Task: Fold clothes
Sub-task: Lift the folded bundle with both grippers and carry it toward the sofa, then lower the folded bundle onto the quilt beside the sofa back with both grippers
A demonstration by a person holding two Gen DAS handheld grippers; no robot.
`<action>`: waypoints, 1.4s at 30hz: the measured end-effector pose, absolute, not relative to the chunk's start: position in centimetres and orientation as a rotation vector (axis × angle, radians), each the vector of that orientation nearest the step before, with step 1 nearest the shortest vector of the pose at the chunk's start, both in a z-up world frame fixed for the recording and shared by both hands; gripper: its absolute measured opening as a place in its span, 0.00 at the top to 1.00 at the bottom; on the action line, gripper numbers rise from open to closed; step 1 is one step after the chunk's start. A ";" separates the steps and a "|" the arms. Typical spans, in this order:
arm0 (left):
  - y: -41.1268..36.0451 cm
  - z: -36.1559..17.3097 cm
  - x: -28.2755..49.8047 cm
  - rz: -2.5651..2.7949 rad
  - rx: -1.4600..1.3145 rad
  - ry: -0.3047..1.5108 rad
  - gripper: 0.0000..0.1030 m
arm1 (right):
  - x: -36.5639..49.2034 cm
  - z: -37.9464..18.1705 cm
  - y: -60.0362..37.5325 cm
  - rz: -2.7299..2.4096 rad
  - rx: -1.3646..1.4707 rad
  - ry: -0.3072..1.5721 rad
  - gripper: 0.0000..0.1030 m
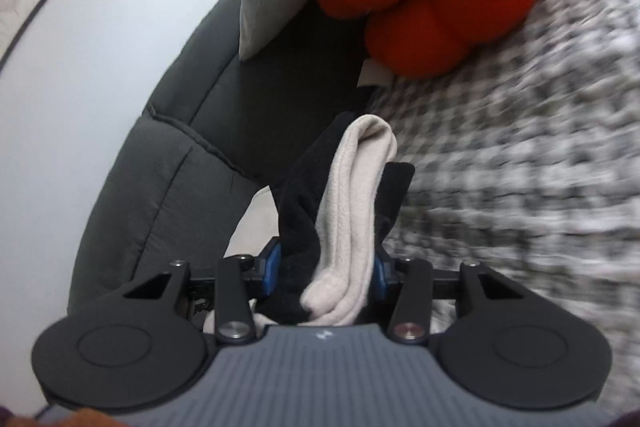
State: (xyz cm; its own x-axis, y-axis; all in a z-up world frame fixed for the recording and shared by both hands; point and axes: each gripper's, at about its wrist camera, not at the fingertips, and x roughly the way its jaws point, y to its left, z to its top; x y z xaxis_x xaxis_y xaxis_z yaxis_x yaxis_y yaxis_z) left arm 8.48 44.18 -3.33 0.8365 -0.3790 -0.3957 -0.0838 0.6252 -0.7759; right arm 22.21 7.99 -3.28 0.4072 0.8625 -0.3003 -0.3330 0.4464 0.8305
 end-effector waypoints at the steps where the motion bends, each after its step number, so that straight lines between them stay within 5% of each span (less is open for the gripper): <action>1: 45.0 -3.7 8.4 -0.166 -0.881 0.567 0.62 | 22.5 -3.7 9.0 0.861 0.754 0.825 0.54; 35: 48.1 -8.1 6.0 0.048 -0.774 0.561 0.57 | 24.4 -7.5 17.7 0.909 0.537 0.893 0.55; 42: 47.3 -5.6 3.9 0.137 -0.659 0.481 0.55 | 23.6 -4.7 16.9 0.879 0.452 0.774 0.47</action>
State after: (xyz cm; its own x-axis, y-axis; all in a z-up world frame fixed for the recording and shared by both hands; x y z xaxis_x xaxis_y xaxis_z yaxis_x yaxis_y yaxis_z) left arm 3.95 47.31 -5.59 0.8819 -0.0276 -0.4707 -0.2718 0.7860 -0.5553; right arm 23.58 16.90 -4.74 0.4002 0.8185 -0.4121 -0.5124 0.5727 0.6398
